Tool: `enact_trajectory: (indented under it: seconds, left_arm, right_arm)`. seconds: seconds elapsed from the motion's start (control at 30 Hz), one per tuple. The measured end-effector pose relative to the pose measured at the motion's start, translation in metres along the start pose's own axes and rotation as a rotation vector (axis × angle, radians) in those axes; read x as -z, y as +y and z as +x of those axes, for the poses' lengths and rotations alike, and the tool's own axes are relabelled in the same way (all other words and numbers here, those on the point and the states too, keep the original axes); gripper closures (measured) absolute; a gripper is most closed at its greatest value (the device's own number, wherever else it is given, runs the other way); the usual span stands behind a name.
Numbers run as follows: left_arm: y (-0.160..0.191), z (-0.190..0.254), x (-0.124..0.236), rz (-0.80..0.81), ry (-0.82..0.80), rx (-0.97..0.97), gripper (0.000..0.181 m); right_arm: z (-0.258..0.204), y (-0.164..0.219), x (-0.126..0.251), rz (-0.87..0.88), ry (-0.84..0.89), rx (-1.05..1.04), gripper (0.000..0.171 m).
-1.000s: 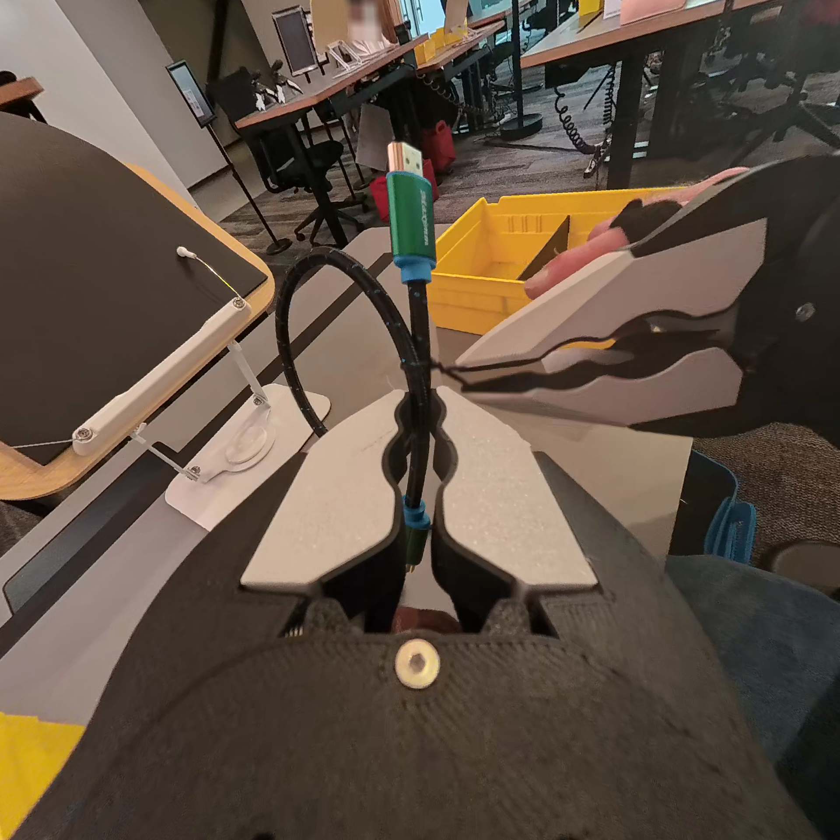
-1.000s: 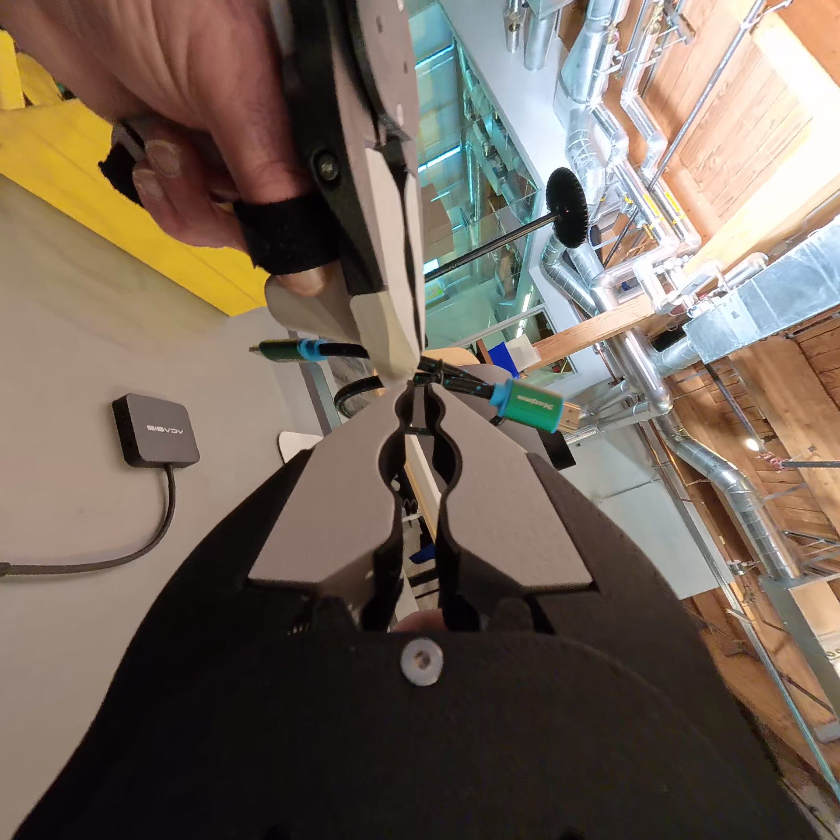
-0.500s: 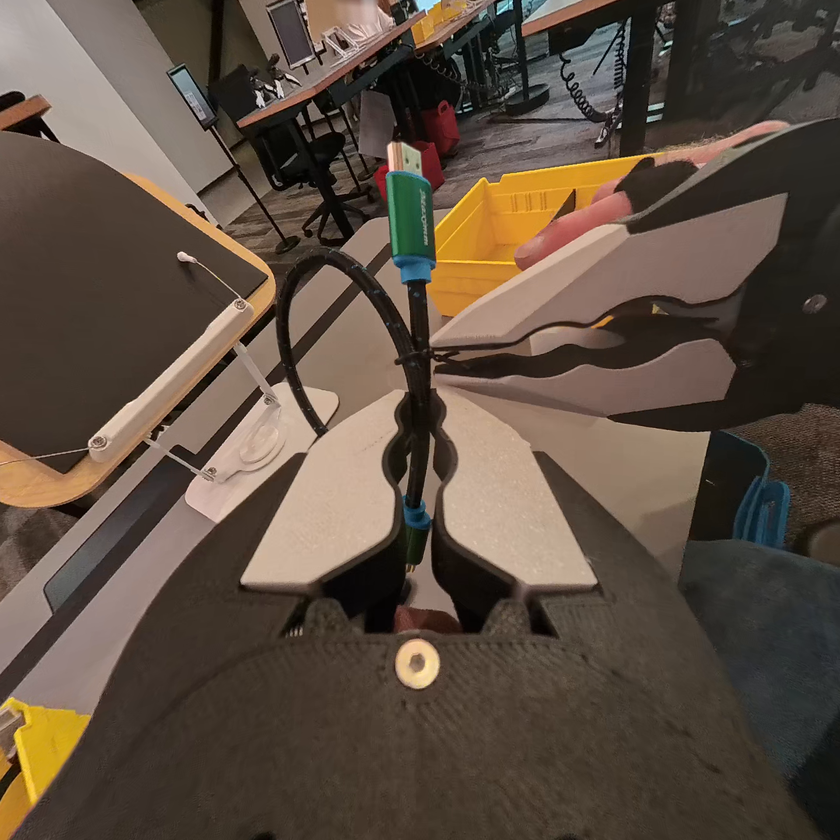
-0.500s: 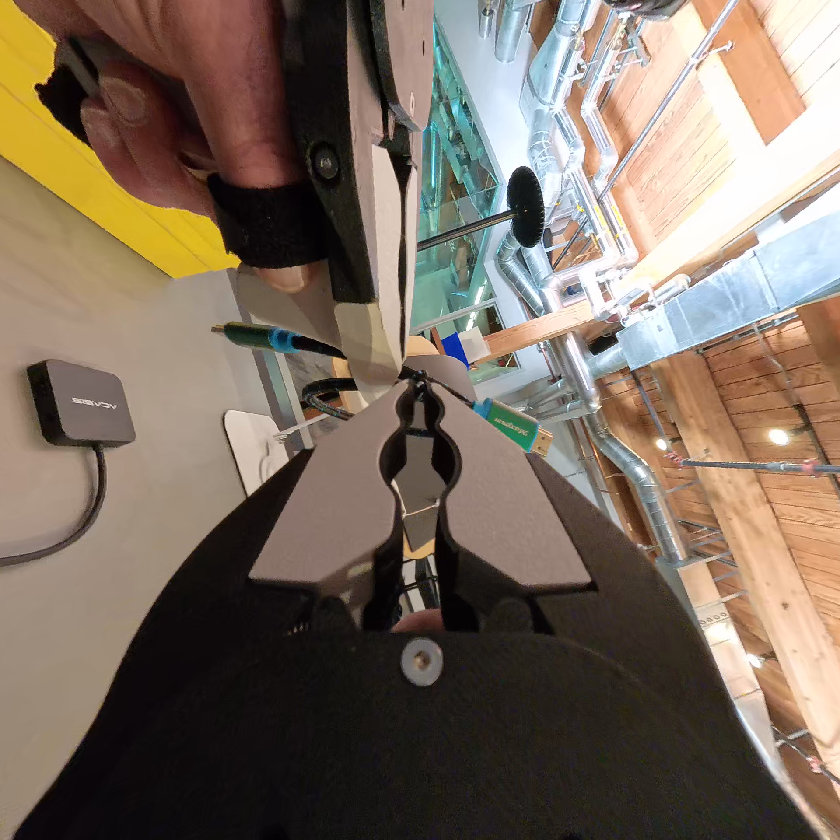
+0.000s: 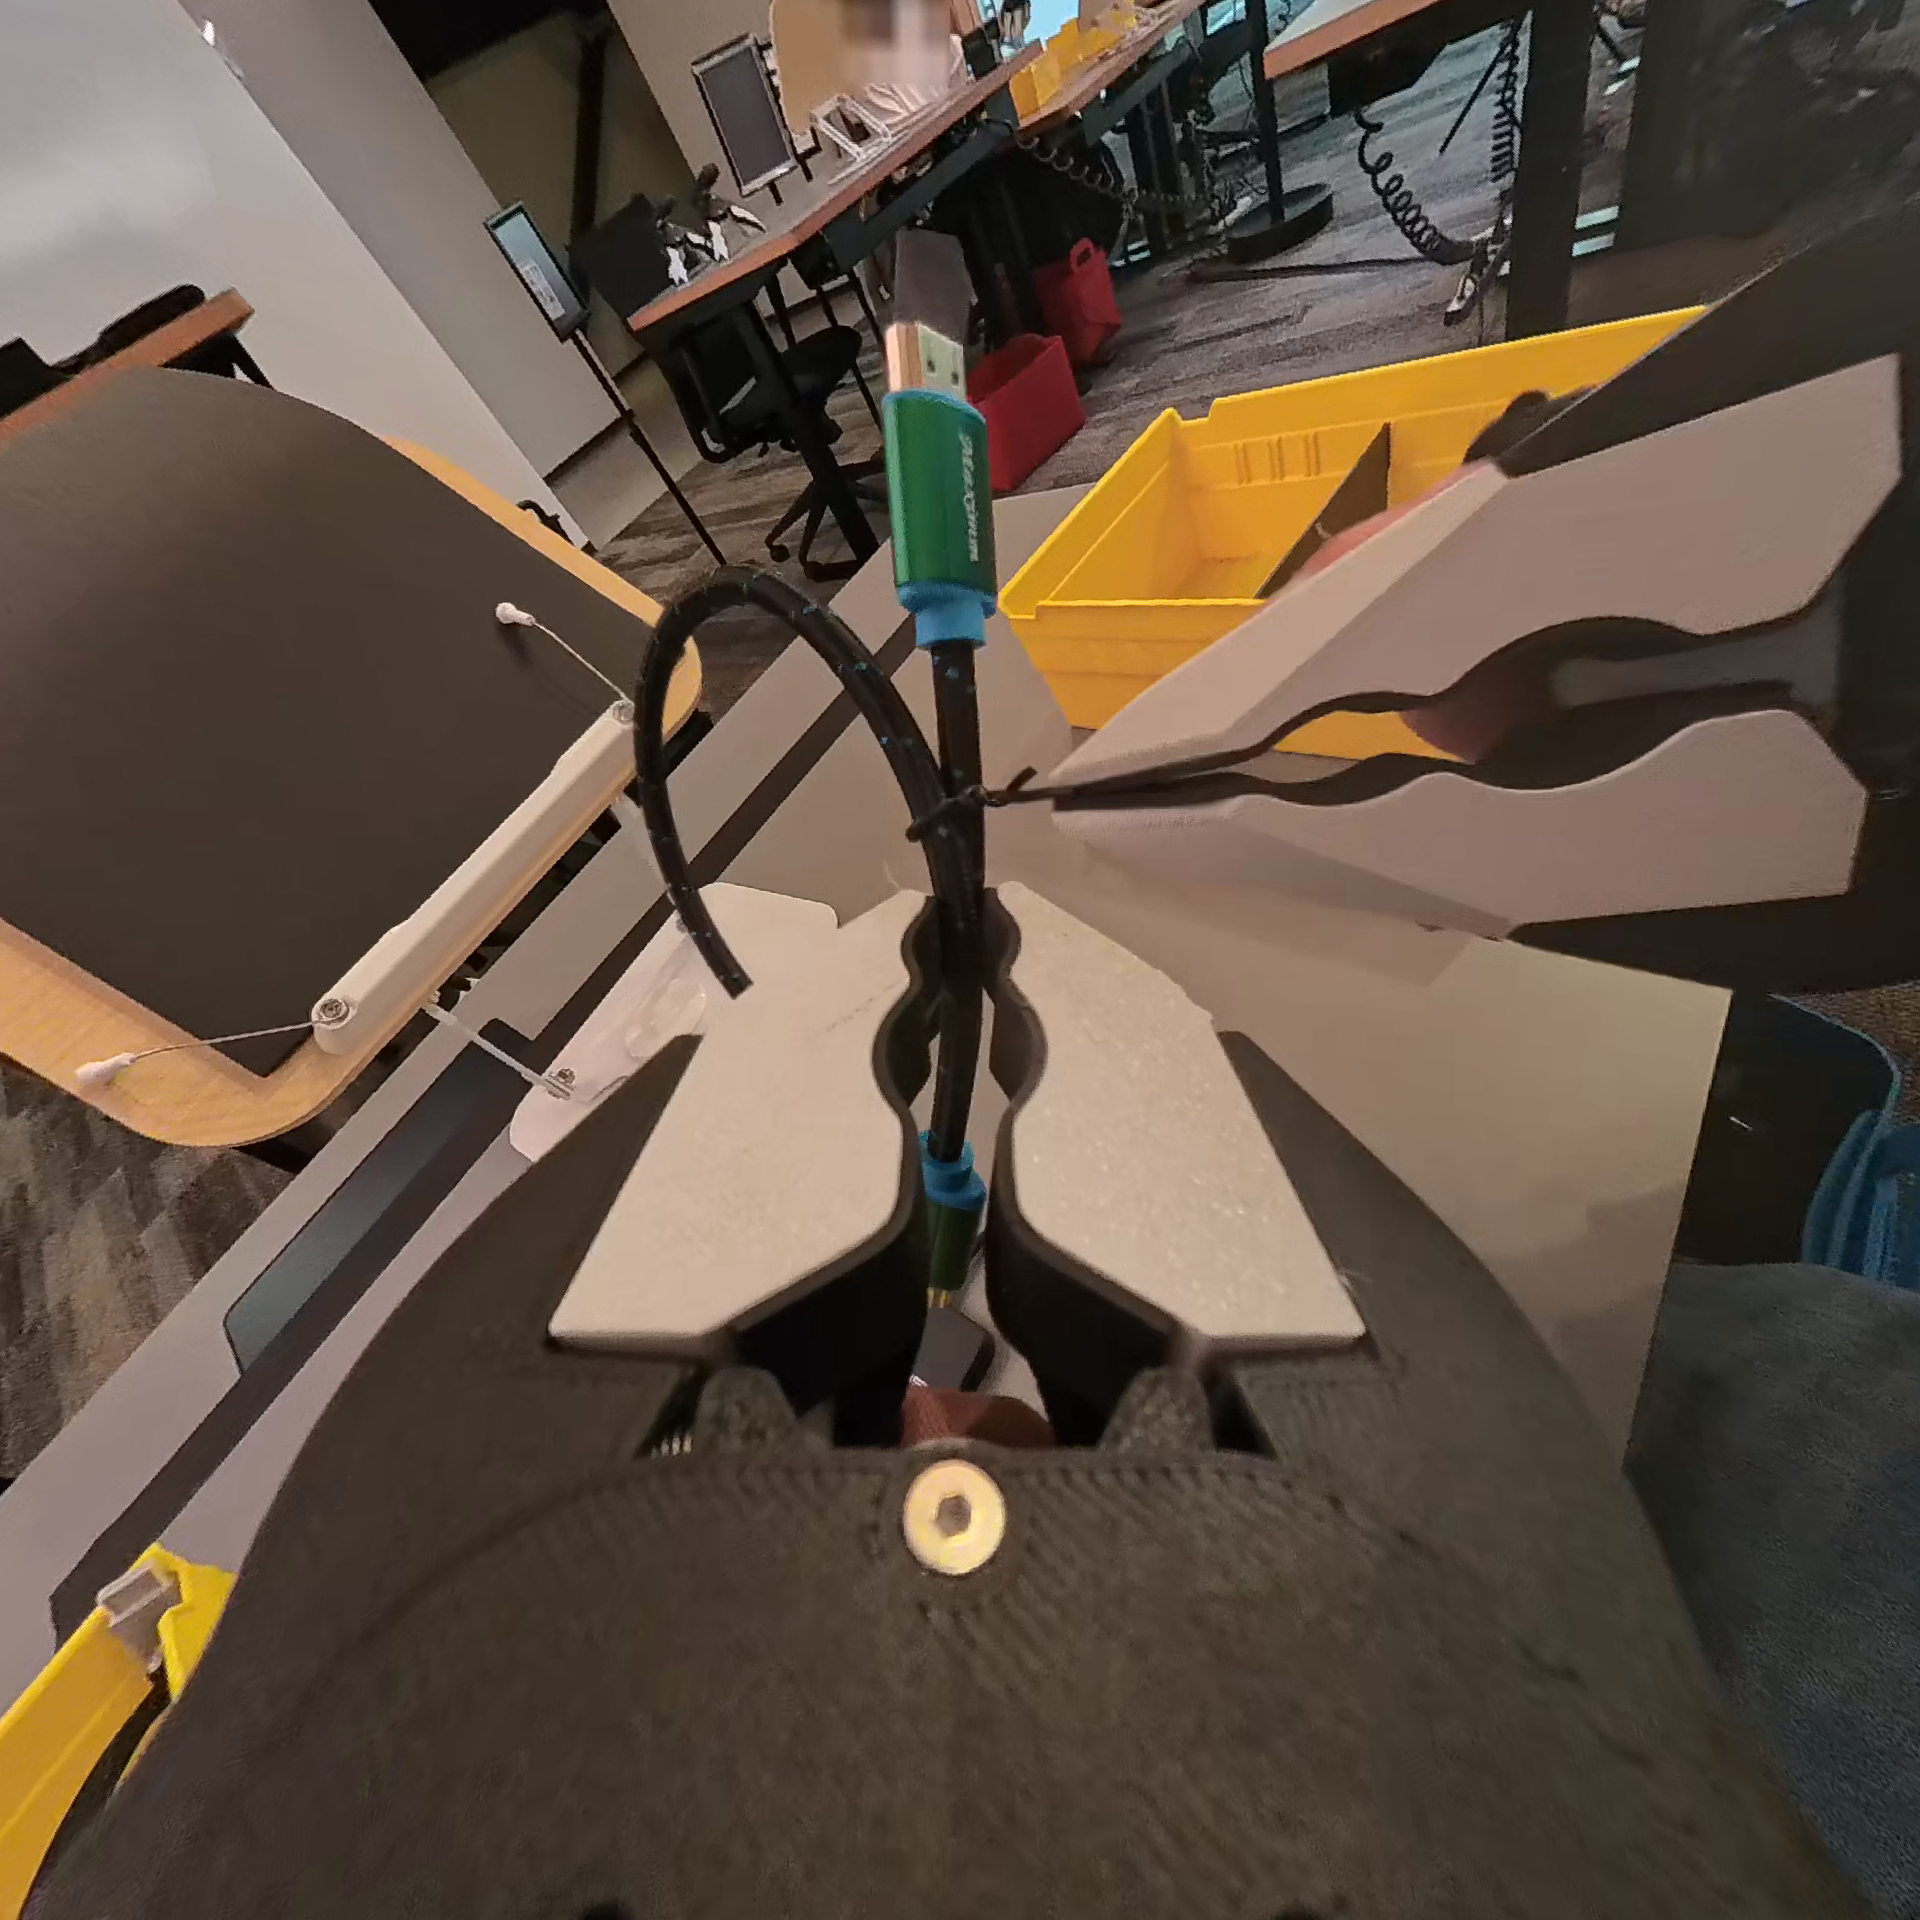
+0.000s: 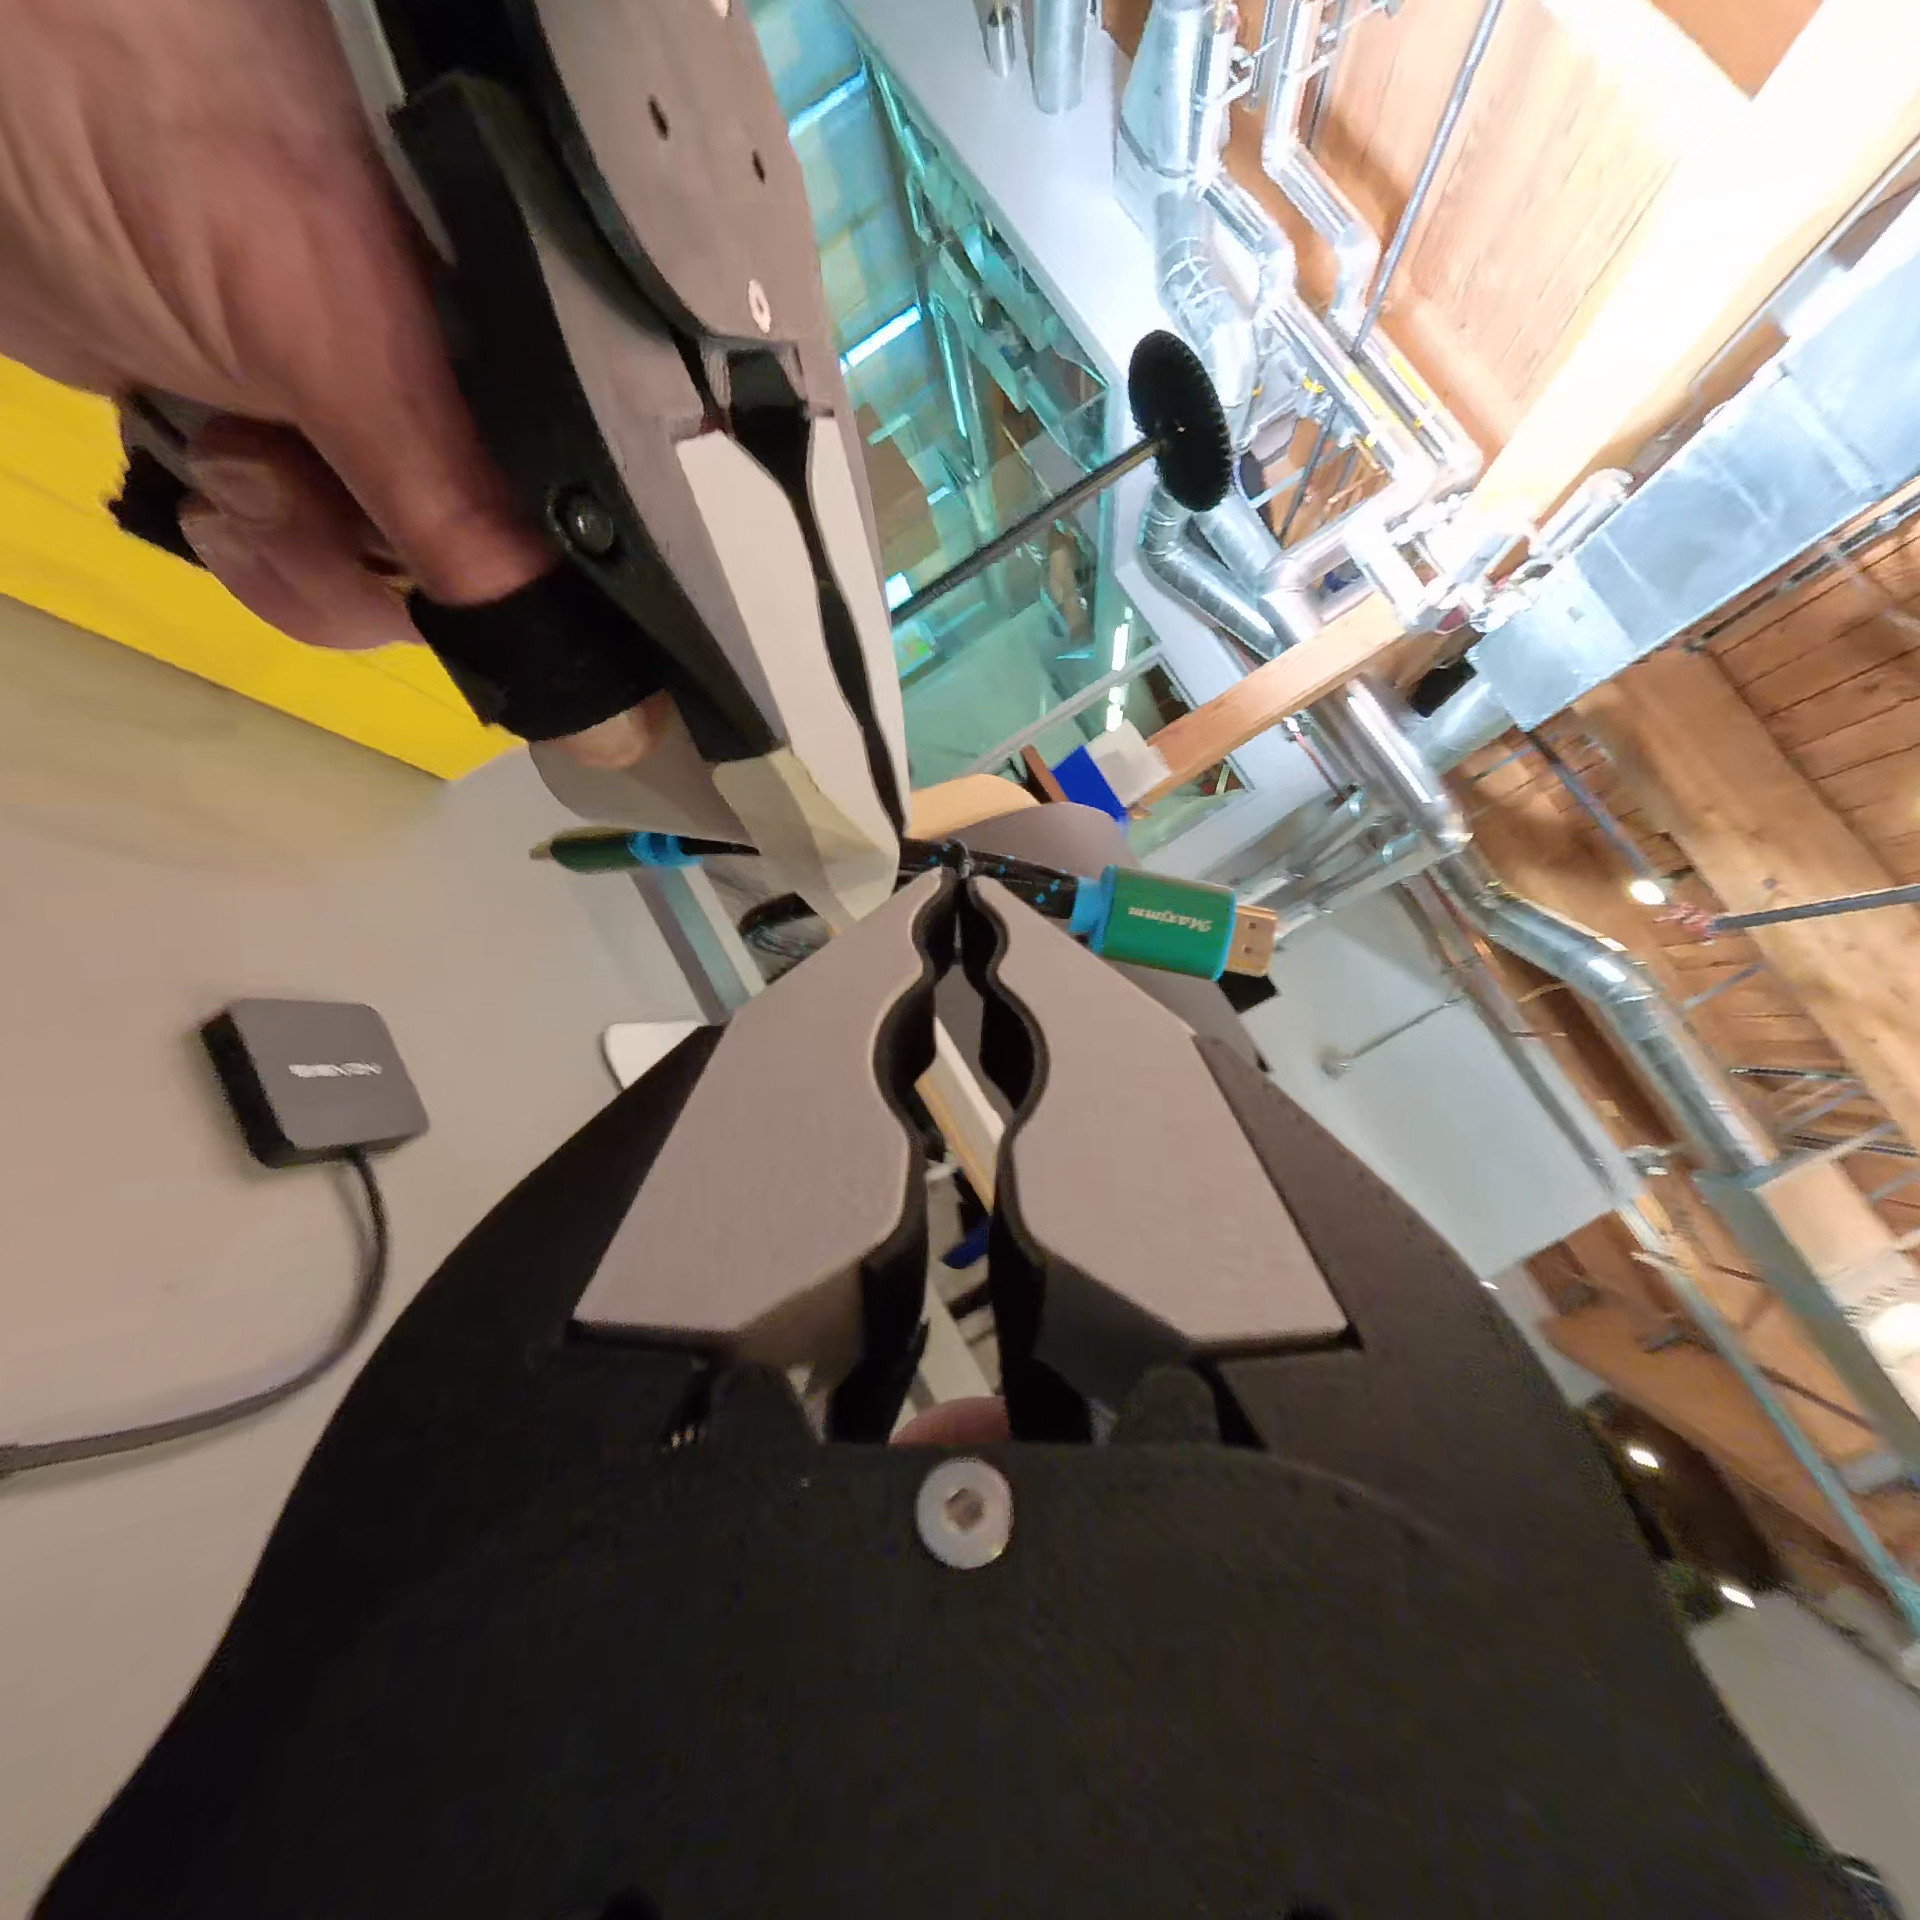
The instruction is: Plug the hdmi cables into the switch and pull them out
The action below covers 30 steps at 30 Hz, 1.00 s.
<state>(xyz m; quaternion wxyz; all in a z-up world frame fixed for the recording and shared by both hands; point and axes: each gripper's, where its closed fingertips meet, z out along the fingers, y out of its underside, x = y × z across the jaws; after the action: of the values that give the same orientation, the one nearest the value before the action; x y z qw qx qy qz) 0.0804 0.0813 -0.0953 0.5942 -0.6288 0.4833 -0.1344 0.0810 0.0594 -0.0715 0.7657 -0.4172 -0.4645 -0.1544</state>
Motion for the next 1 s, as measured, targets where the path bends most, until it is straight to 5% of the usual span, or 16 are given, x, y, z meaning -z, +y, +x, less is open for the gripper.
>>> enact_trajectory:
  seconds: [0.33, 0.47, 0.63, 0.83, 1.0]
  left_arm:
    - [0.001, 0.004, -0.001, -0.008, -0.001, -0.026, 0.176]
    - [0.002, 0.003, -0.001, -0.013, -0.012, -0.036, 0.176]
    - [-0.005, 0.001, 0.002, 0.025, -0.064, -0.086, 0.176]
    - [-0.011, -0.002, 0.004, 0.089, -0.139, -0.122, 0.175]
    - [-0.018, -0.003, 0.006, 0.173, -0.215, -0.15, 0.175]
  right_arm:
    - [-0.001, 0.001, -0.005, -0.031, 0.024, 0.224, 0.171]
    - [-0.002, 0.004, -0.005, -0.047, -0.022, 0.133, 0.171]
    - [0.002, -0.001, -0.003, 0.014, -0.083, -0.29, 0.171]
    - [0.006, -0.006, -0.001, 0.199, -0.217, -1.162, 0.171]
    - [0.008, -0.01, 0.006, 0.517, -0.316, -1.812, 0.171]
